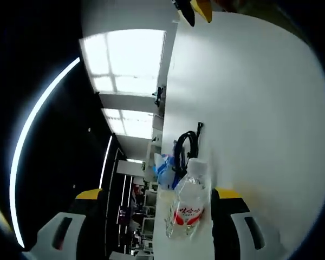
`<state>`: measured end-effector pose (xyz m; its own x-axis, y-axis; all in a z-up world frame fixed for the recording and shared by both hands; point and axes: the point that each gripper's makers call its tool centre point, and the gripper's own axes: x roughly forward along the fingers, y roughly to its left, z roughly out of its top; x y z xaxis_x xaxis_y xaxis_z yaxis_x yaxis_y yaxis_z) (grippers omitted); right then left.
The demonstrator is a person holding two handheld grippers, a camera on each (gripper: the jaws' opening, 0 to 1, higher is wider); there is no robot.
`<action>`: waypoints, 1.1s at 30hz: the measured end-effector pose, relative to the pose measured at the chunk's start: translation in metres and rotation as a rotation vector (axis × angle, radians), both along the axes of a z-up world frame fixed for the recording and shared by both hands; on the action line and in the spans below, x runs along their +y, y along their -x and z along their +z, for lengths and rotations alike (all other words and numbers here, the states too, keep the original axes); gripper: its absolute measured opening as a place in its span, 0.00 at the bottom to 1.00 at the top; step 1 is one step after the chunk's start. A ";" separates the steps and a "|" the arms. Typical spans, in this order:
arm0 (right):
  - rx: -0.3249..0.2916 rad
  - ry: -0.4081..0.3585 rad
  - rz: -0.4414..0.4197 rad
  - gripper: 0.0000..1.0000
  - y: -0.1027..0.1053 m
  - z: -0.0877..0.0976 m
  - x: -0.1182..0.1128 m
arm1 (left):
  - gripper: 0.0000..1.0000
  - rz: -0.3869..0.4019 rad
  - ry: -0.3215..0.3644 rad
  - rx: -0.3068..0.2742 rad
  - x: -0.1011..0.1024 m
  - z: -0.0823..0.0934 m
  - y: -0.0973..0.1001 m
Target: Arrange the tabletop items into an orderly group along one side of the table until the central work area is clear of visible clutter.
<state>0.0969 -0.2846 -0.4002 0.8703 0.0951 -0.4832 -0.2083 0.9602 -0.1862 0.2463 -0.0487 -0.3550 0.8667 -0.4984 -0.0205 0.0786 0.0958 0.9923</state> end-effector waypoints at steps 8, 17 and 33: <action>0.006 0.001 -0.005 0.40 0.001 -0.002 -0.001 | 0.80 -0.008 -0.017 0.014 -0.008 -0.003 -0.008; 0.005 -0.011 -0.024 0.40 0.003 -0.004 -0.006 | 0.80 -0.007 -0.042 0.021 -0.011 -0.008 -0.015; 0.010 -0.012 -0.009 0.40 0.003 -0.008 -0.001 | 0.80 -0.036 -0.078 0.038 -0.020 -0.016 -0.020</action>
<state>0.0942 -0.2853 -0.4079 0.8664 0.0932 -0.4906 -0.2015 0.9642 -0.1726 0.2668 -0.0686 -0.3715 0.8463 -0.5246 -0.0930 0.1180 0.0143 0.9929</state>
